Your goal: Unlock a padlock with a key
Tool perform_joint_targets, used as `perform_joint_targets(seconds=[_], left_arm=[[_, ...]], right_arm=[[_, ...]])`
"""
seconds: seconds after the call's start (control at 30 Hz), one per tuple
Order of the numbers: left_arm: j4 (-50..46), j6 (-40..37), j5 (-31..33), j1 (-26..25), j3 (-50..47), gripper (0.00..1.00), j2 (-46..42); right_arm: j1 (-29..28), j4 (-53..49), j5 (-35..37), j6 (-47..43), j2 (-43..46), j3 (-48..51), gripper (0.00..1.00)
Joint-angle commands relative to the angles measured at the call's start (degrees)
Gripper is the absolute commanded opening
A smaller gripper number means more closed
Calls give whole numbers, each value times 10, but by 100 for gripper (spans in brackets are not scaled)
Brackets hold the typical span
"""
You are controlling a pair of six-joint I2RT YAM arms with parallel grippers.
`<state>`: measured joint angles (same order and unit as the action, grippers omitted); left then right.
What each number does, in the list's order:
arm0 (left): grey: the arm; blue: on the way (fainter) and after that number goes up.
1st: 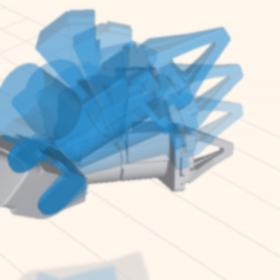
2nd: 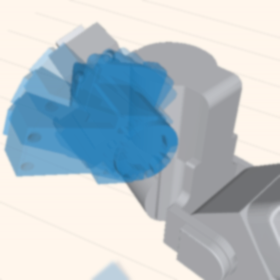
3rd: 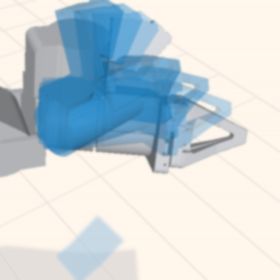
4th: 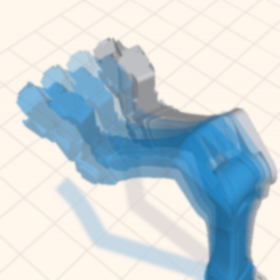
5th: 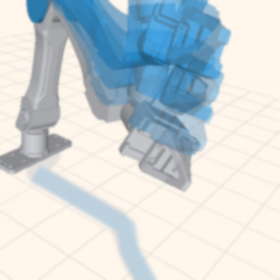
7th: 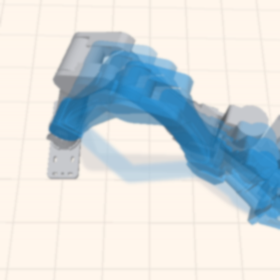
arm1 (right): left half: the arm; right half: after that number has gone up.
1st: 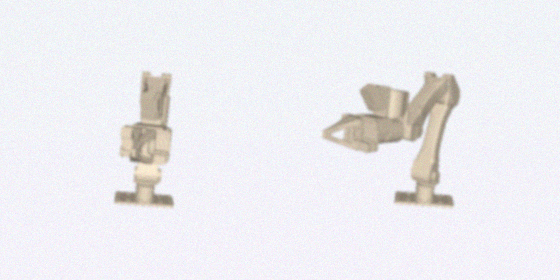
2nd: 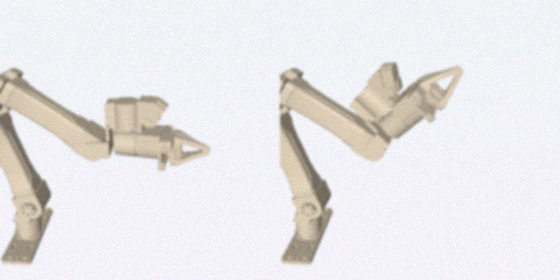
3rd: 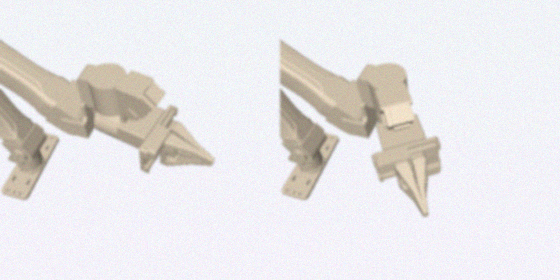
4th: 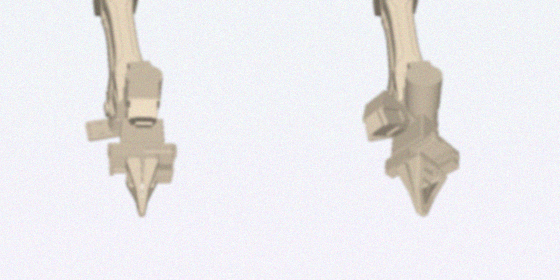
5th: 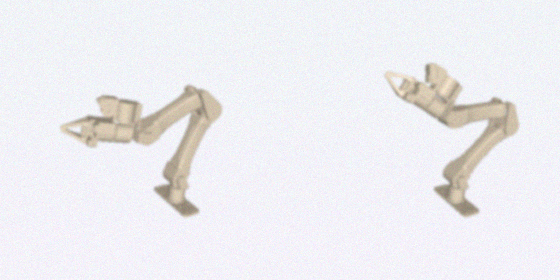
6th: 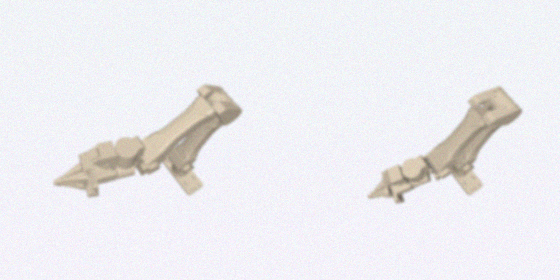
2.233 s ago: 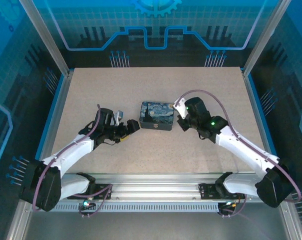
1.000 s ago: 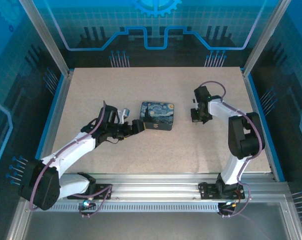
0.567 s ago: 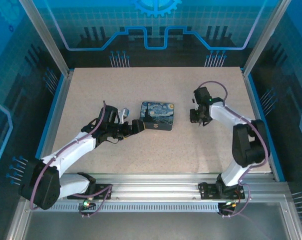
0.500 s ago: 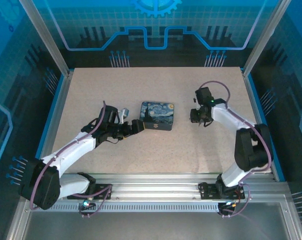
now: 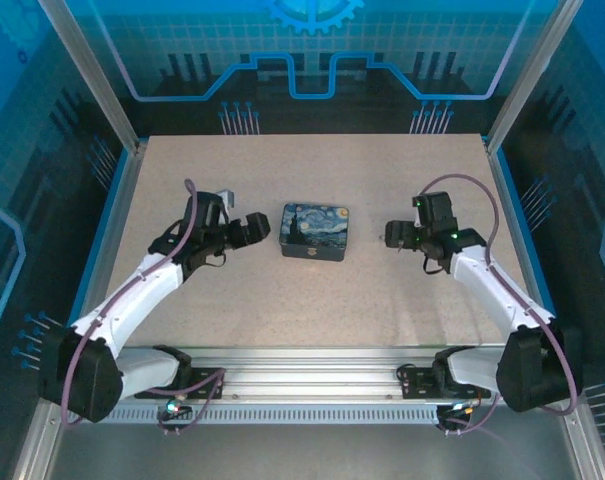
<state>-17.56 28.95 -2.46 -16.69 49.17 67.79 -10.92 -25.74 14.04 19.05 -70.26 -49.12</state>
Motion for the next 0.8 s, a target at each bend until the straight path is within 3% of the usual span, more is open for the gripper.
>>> perform_joint_targets(seconds=[0.0, 0.07, 0.27, 0.43, 0.57, 0.63, 0.7, 0.73, 0.77], left_arm=[[16, -96, 122, 31, 7, 99, -9], [41, -110, 170, 65, -5, 99, 5], [220, -171, 171, 162, -103, 99, 48], [442, -215, 179, 174, -189, 99, 108], [615, -241, 169, 174, -251, 99, 159], [634, -257, 149, 165, -258, 99, 168], [782, -280, 119, 163, -298, 99, 224], [746, -274, 119, 161, -301, 99, 207], [712, -273, 125, 158, -287, 99, 200]], right_arm=[[39, 39, 84, 52, 3, 22, 100], [47, 89, 124, 41, 9, 51, 100], [41, 344, 158, -65, 55, 195, 100], [51, 506, 174, -99, 26, 253, 100], [54, 640, 131, -127, -16, 290, 100], [56, 693, 112, -124, -56, 299, 100], [58, 754, 107, -130, -96, 305, 100], [57, 698, 96, -123, -86, 288, 100], [58, 719, 86, -131, -96, 289, 100]])
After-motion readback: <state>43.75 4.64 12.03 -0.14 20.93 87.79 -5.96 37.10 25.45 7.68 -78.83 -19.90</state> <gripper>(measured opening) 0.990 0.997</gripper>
